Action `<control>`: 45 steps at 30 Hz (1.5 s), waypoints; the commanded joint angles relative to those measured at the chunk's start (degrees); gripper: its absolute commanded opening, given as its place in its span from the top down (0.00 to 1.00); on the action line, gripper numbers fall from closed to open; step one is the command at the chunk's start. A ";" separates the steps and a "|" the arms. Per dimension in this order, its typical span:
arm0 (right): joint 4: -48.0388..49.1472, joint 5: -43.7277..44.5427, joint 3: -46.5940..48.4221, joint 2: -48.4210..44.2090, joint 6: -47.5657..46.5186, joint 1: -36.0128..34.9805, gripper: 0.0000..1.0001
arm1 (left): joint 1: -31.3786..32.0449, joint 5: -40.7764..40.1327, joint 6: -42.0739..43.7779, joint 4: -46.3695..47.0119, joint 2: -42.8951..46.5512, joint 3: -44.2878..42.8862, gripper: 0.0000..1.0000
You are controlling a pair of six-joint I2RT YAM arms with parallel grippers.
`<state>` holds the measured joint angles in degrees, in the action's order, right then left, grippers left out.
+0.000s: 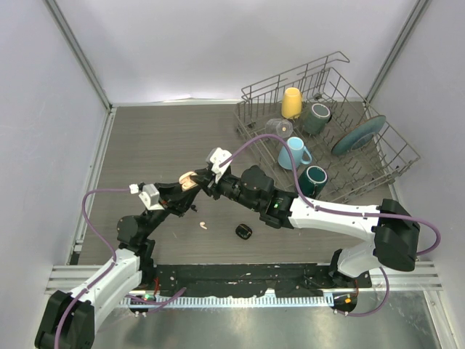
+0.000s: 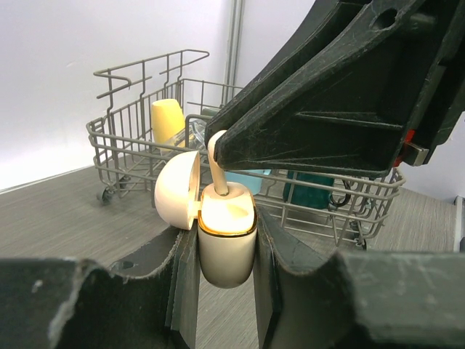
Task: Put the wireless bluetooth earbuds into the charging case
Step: Place the earbud in the charging case.
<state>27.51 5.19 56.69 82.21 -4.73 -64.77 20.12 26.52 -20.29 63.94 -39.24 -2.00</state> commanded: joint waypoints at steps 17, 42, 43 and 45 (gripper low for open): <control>-4.57 -4.40 0.97 0.23 0.16 -1.06 0.83 | -0.34 -4.29 1.31 4.88 1.28 -0.99 1.00; -4.92 -7.74 1.41 -0.04 0.34 -0.97 0.69 | -0.26 -4.73 1.48 4.52 0.13 -1.25 1.00; -4.92 -7.65 1.41 0.05 0.25 -1.06 0.69 | -0.34 -4.73 1.49 4.61 0.13 -1.25 1.00; -5.01 -7.48 1.41 0.05 0.16 -1.06 0.68 | -0.26 -4.73 1.48 4.61 0.13 -1.25 1.00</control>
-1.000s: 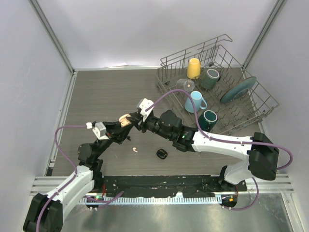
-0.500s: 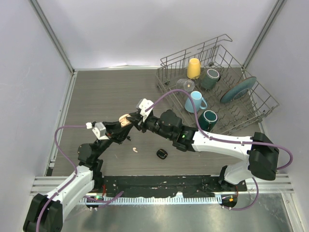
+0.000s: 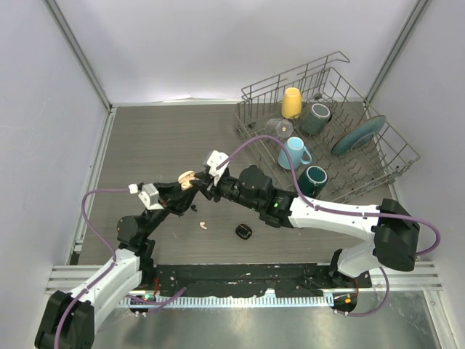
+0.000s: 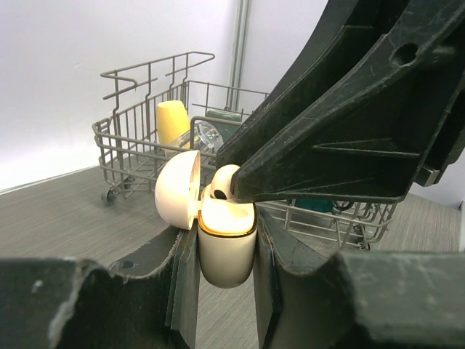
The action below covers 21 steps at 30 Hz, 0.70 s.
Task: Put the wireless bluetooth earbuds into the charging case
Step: Place the earbud in the charging case.
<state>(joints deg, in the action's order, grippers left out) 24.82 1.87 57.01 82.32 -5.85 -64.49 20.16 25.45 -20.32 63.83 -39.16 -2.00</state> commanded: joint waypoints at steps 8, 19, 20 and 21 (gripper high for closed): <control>-2.14 -3.02 1.08 -0.32 1.71 -1.34 0.53 | -0.30 -3.30 1.51 4.19 0.57 -1.08 1.00; 1.12 15.25 0.90 -7.43 10.85 -1.25 0.11 | -0.30 -3.13 1.77 3.05 1.10 -0.90 1.00; -0.28 16.92 1.69 -7.79 11.20 -1.17 0.11 | -0.30 -3.04 2.03 2.96 1.10 -0.90 1.00; -3.86 17.98 2.74 -8.14 11.21 -1.08 0.11 | -0.30 -3.13 2.12 2.88 1.10 -0.90 1.00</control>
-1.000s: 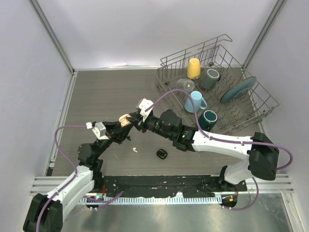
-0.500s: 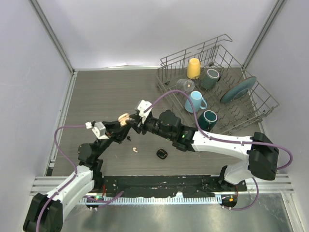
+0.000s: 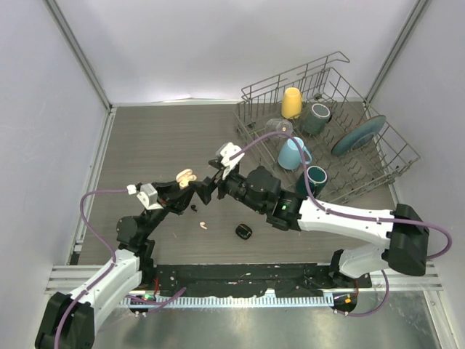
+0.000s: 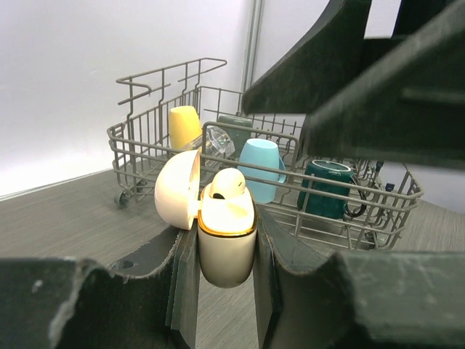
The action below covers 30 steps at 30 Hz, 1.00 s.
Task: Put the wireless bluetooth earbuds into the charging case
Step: Place the earbud in the charging case, then pick up the earbud from the center of the board.
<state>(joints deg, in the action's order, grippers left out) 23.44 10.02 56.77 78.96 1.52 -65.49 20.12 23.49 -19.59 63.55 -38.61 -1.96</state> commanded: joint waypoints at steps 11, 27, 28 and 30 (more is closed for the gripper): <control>-18.59 11.62 12.57 -5.48 14.72 5.36 0.11 | -0.26 -2.04 2.81 0.88 2.13 -0.94 1.00; -32.39 -6.59 2.65 -6.10 27.40 15.31 0.19 | -0.34 -6.61 6.32 2.19 0.03 -1.38 1.00; -32.93 -6.94 2.38 -5.66 27.40 15.22 0.19 | -0.43 -7.05 6.41 2.54 -0.15 -1.47 1.00; -33.98 -7.03 1.33 -5.22 27.05 14.70 0.19 | -0.60 -7.31 6.41 2.72 -0.50 -1.65 1.00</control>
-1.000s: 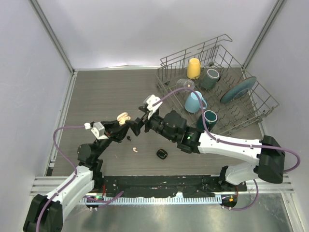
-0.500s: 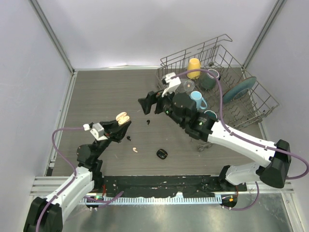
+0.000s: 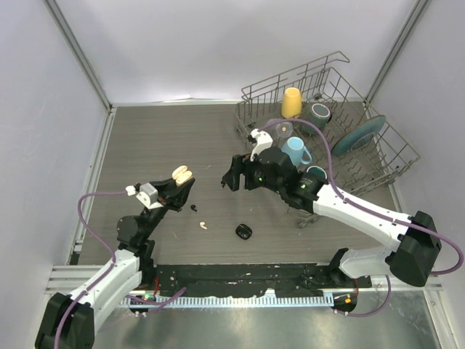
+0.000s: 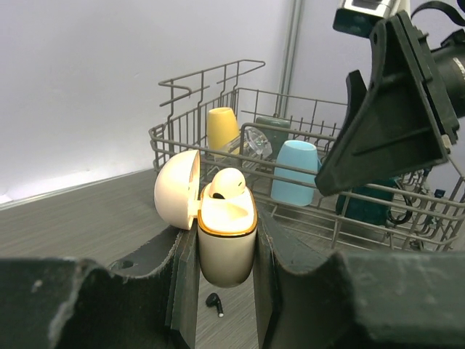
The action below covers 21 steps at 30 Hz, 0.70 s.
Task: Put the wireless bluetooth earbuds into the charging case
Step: Pick up the earbud from the center of the board.
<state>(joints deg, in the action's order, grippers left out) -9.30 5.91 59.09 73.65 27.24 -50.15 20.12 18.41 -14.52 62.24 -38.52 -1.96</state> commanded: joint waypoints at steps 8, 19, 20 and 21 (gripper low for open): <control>-0.81 -1.96 -4.60 2.11 0.62 -4.60 0.19 | -5.17 -1.28 -1.82 6.40 -1.12 -1.47 1.00; 3.14 2.88 -5.39 8.79 0.79 -10.23 0.19 | -8.34 -6.79 -3.06 2.10 5.64 0.55 1.00; 3.32 2.88 -5.39 9.23 0.53 -10.58 0.19 | -8.34 -7.94 -2.45 1.23 6.52 0.72 1.00; 4.02 2.79 -5.39 10.28 0.53 -11.10 0.19 | -8.34 -8.74 -1.92 -1.39 8.44 0.81 1.00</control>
<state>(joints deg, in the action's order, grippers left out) -9.39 6.72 52.64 82.19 27.62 -59.94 12.23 15.33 -17.61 62.87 -34.33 -1.96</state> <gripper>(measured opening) 0.810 0.327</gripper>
